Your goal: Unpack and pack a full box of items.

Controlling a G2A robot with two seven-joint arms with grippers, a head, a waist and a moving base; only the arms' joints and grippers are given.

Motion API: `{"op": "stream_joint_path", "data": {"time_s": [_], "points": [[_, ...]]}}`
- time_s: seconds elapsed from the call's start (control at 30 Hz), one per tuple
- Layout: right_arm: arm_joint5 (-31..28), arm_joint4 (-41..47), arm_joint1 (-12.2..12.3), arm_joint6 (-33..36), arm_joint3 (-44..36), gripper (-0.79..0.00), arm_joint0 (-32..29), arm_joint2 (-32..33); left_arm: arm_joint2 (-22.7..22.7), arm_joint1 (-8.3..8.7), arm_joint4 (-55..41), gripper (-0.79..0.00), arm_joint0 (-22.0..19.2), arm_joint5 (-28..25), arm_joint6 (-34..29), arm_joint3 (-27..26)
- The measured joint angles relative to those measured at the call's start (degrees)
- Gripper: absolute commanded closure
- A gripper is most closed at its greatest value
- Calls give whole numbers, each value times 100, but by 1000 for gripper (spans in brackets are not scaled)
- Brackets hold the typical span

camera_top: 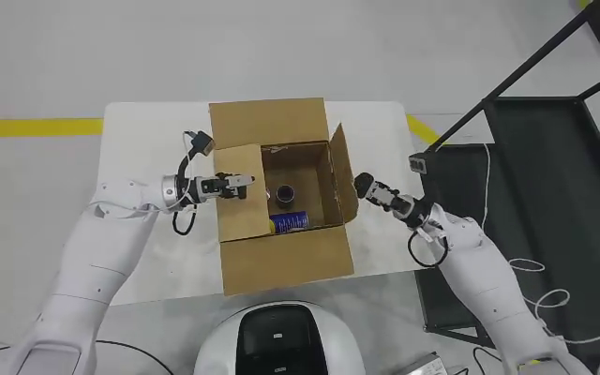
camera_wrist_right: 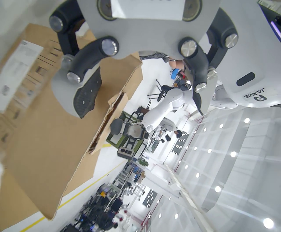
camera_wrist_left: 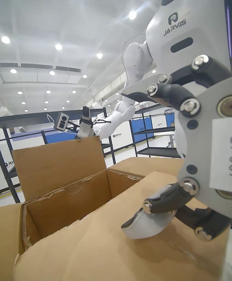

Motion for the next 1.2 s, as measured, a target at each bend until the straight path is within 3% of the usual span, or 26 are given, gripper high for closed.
{"op": "stream_joint_path", "data": {"time_s": [0.13,0.27,0.4,0.63,0.87,1.2], "points": [[76,-659,-90,-40,53,-785,379,-409,-67,29,231,-785,-3,-143,104,15],[272,-1994,-178,-566,100,-785,693,-631,-114,56,467,-785,-1,-301,194,54],[618,-3221,-233,-1083,-50,-785,762,-784,-155,67,511,-785,-66,-445,228,153],[1027,-4393,-263,-1512,-232,-785,816,-889,-121,66,767,-785,-201,-646,341,195],[1017,-4350,-243,-1731,-525,-785,726,-770,-131,62,860,-785,-288,-852,576,272],[1220,-2787,-45,-1403,-545,-785,-153,19,-459,65,565,-785,-820,-1529,1040,854]]}}
